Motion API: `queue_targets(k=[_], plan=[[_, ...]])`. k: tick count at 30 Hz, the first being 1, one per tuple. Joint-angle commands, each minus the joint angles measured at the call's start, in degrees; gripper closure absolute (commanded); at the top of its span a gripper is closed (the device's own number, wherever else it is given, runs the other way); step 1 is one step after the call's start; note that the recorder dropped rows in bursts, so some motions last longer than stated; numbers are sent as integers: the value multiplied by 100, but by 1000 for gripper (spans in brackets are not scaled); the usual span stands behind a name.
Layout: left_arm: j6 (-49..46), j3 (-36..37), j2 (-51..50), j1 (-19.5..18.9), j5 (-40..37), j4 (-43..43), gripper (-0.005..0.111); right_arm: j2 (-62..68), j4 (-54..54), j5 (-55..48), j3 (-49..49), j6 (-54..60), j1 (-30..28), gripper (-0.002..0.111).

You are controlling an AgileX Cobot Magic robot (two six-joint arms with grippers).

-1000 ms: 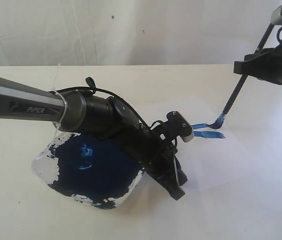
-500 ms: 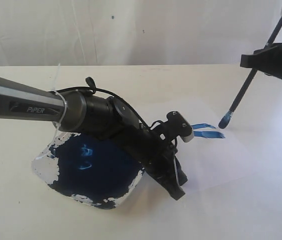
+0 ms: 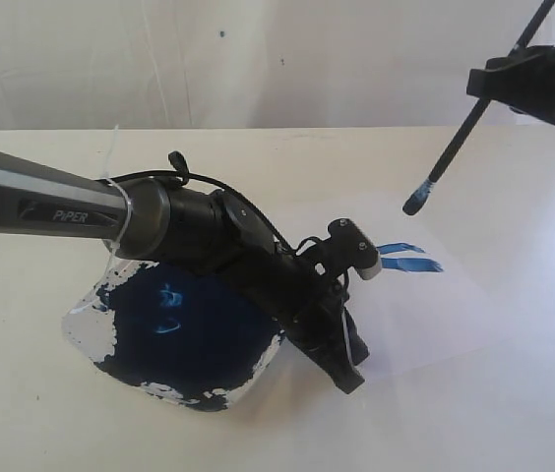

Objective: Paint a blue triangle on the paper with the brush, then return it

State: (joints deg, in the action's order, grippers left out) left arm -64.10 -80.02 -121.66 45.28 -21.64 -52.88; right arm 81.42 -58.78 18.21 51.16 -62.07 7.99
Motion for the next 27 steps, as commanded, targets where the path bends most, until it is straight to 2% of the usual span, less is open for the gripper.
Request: queue_targets(k=[1,8,27], plan=[[-16,5,-6,0,-91,-77,107,72,-27,-795,281,-554,3,108],[-16,5,-6,0,-91,-77,107,596,-319,-482,447,-982,3,108],[-16,5,-6,0,-91,-77,107,595,-671,-531,145,-1228,3,108]])
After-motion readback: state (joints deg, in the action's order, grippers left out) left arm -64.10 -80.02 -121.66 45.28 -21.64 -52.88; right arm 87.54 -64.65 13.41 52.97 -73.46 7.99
